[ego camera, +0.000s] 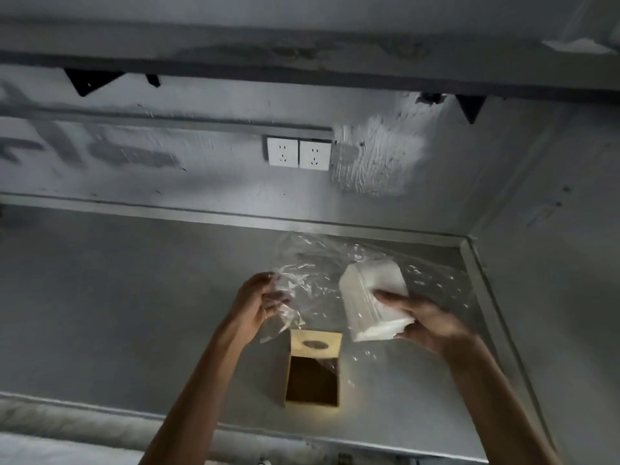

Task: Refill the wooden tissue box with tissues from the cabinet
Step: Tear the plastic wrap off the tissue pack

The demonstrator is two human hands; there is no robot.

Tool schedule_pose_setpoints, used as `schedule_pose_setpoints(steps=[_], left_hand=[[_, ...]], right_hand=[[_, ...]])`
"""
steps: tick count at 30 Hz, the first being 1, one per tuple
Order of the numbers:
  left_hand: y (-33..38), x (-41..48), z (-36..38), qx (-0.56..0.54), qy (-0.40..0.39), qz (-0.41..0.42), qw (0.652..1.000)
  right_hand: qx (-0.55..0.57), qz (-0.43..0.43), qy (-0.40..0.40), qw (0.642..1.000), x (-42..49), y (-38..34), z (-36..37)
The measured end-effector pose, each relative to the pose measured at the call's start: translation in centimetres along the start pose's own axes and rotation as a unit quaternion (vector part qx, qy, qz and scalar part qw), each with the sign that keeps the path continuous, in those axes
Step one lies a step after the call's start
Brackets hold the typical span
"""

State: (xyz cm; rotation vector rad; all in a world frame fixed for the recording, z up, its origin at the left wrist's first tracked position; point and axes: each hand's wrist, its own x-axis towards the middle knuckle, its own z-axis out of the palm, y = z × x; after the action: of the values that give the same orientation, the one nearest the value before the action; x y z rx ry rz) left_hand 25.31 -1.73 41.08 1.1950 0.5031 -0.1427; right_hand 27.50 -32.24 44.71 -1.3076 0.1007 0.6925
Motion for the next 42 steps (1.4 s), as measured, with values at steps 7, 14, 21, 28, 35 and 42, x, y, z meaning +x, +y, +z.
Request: schedule_pose_setpoints(steps=[7,14,21,28,35,42], left_hand=[[-1.3,6.9,-11.5,-0.101,0.161,-0.056,0.980],[-6.7,8.6,-16.1,-0.189,0.298,-0.116,0.928],[-10.0,8.0,-15.5,-0.180,0.307,-0.163,0.920],[-9.5,5.8,-15.0,-0.117,0.368,-0.153,0.910],[-4.8,-5.2,7.9,0.069,-0.078,0.069,0.992],[-10.3,-5.7,18.7,0.082,-0.202,-0.092,0.972]], right_hand=[[0.071,-0.085,0.153,0.982,2.4,-1.3,2.2],[0.167,-0.082,0.172,0.967,4.2,4.1,4.1],[0.208,-0.035,0.179,0.961,4.1,9.7,5.7],[0.200,-0.059,0.197,0.958,0.9,9.8,4.3],[0.088,-0.134,0.153,0.975,-3.3,6.7,0.9],[-0.027,-0.100,0.165,0.981,-4.9,6.8,-2.7]])
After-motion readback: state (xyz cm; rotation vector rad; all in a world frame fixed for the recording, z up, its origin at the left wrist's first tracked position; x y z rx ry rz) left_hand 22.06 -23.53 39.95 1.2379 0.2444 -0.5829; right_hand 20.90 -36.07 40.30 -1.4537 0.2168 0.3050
